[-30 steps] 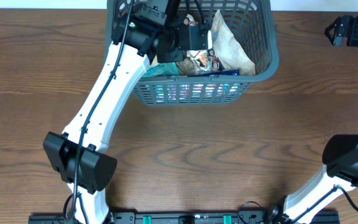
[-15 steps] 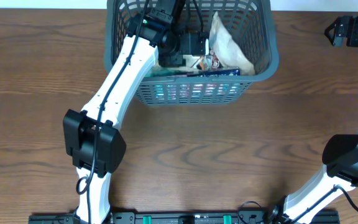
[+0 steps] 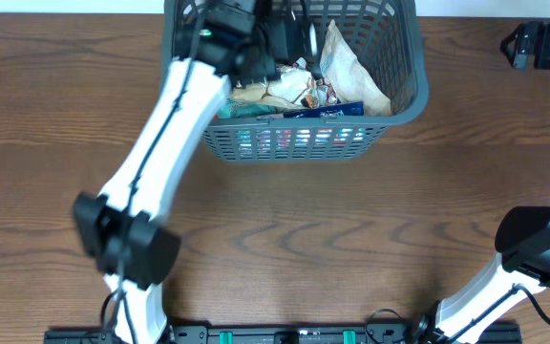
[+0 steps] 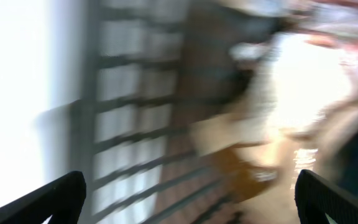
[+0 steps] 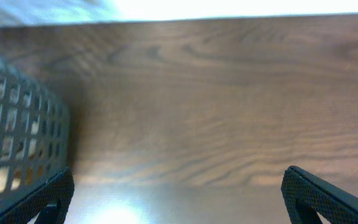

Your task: Pack container

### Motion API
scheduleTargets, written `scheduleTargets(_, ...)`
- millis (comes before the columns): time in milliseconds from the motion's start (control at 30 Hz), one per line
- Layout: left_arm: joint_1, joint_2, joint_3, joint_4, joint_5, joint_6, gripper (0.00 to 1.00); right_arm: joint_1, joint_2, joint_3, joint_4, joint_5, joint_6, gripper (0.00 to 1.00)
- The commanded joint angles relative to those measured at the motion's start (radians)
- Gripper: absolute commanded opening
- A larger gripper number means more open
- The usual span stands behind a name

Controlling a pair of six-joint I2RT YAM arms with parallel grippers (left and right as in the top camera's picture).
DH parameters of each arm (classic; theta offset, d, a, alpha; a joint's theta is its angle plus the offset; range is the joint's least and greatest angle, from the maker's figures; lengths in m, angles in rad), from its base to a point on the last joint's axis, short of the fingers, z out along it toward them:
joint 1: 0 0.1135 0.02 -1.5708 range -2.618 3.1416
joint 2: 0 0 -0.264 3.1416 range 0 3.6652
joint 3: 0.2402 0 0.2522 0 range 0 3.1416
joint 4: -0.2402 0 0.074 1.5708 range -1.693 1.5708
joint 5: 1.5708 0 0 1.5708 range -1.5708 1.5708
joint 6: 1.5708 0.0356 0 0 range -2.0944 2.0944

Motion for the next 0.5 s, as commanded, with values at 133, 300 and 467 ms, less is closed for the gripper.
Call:
scheduleTargets(133, 0.186, -0.211, 0.037, 0.085, -0.132, -0.274, 0.99, 0.022, 0.008, 0.0, 0.156, 0.182, 0.09, 0.99)
scheduleTargets(300, 0.359, -0.263, 0.037, 0.041, -0.132, -0.547, 0.99, 0.05, 0.008, 0.002, 0.196, 0.277, 0.089, 0.99)
scheduleTargets(467, 0.495, -0.266, 0.028, -0.087, -0.132, -0.789, 0.99, 0.081, 0.008, 0.001, 0.11, 0.276, 0.083, 0.99)
